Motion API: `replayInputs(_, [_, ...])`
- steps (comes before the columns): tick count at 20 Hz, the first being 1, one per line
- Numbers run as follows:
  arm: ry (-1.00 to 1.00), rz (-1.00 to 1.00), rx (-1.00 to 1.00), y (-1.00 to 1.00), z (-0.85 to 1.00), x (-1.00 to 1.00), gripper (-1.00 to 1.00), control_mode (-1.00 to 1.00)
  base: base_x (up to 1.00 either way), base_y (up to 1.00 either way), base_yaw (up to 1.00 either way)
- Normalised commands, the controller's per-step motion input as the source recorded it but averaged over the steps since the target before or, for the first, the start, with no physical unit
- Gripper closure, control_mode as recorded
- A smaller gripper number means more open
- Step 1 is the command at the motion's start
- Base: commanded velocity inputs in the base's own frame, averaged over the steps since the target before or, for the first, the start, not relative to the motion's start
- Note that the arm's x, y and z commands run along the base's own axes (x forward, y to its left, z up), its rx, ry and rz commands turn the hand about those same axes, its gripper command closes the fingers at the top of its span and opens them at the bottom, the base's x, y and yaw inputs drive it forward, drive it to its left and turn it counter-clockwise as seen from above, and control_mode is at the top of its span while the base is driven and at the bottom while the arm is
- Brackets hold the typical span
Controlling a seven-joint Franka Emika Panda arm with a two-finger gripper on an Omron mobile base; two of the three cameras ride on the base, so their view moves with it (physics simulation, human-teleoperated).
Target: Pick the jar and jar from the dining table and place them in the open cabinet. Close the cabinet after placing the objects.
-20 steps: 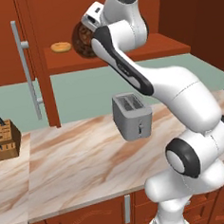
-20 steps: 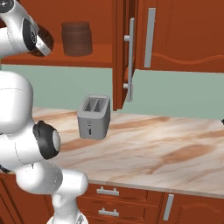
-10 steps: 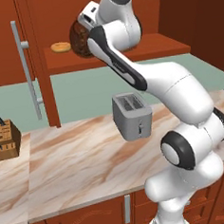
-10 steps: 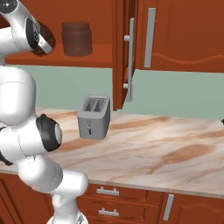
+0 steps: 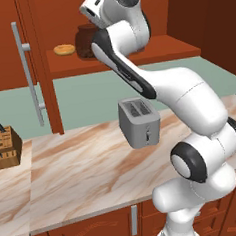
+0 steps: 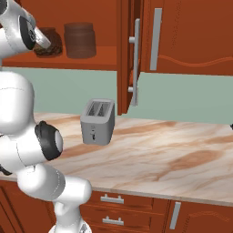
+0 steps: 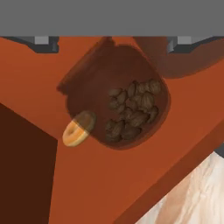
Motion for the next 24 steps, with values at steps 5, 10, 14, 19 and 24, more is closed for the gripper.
replayInputs(5, [-0.15, 0.0, 0.0, 0.0, -0.06, -0.65, -1.0, -1.0, 0.0, 0.0, 0.0])
replayInputs(10, [-0.13, 0.0, 0.0, -0.19, -0.35, -0.89, -1.0, -1.0, 0.0, 0.0, 0.0])
replayInputs(14, [-0.05, -0.02, 0.0, -0.23, -0.49, -0.88, -1.0, -1.0, 0.0, 0.0, 0.0])
replayInputs(19, [-0.04, -0.07, 0.04, -0.36, -0.34, -0.81, -1.0, -1.0, 0.0, 0.0, 0.0])
replayInputs(24, [-0.04, -0.12, 0.06, -0.39, -0.22, -0.84, -1.0, -1.0, 0.0, 0.0, 0.0])
